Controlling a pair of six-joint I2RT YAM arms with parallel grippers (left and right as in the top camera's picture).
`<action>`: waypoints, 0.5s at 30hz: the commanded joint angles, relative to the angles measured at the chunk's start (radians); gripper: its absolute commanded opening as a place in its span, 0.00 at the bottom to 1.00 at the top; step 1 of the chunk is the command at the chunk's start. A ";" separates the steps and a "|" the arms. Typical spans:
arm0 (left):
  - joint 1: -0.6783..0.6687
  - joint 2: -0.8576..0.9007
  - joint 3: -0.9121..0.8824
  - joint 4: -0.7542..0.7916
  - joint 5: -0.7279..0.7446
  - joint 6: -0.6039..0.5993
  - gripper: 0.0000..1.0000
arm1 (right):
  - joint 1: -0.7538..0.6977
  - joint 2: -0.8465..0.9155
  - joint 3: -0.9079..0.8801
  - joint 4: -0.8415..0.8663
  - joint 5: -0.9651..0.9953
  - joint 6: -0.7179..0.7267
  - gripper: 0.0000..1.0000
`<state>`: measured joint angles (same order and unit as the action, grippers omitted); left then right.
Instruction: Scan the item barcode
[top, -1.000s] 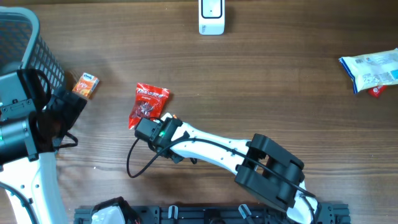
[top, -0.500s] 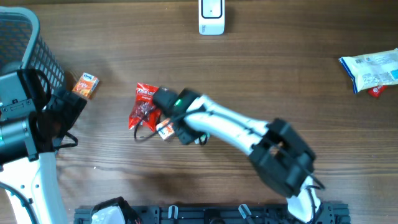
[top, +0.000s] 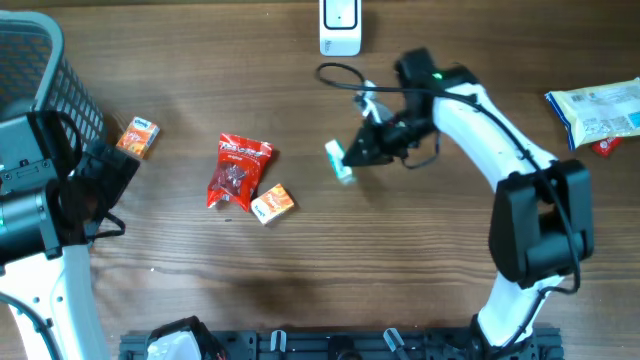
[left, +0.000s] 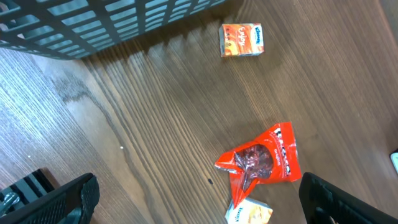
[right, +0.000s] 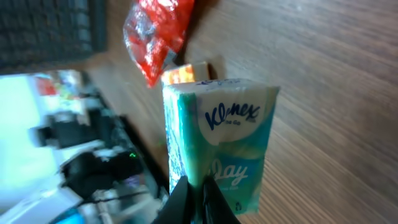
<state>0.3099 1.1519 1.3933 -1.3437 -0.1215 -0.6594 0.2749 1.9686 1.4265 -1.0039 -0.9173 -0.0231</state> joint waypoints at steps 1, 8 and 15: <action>0.007 -0.003 0.000 0.004 0.008 0.000 1.00 | -0.034 -0.009 -0.182 0.094 -0.295 -0.048 0.04; 0.007 -0.003 0.000 0.003 0.008 0.001 1.00 | -0.045 -0.009 -0.422 0.456 -0.345 0.236 0.04; 0.007 -0.003 0.000 -0.001 0.008 0.001 1.00 | -0.045 -0.009 -0.443 0.508 -0.018 0.377 0.42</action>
<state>0.3099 1.1519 1.3933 -1.3434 -0.1215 -0.6594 0.2302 1.9690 0.9855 -0.4961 -1.1351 0.2512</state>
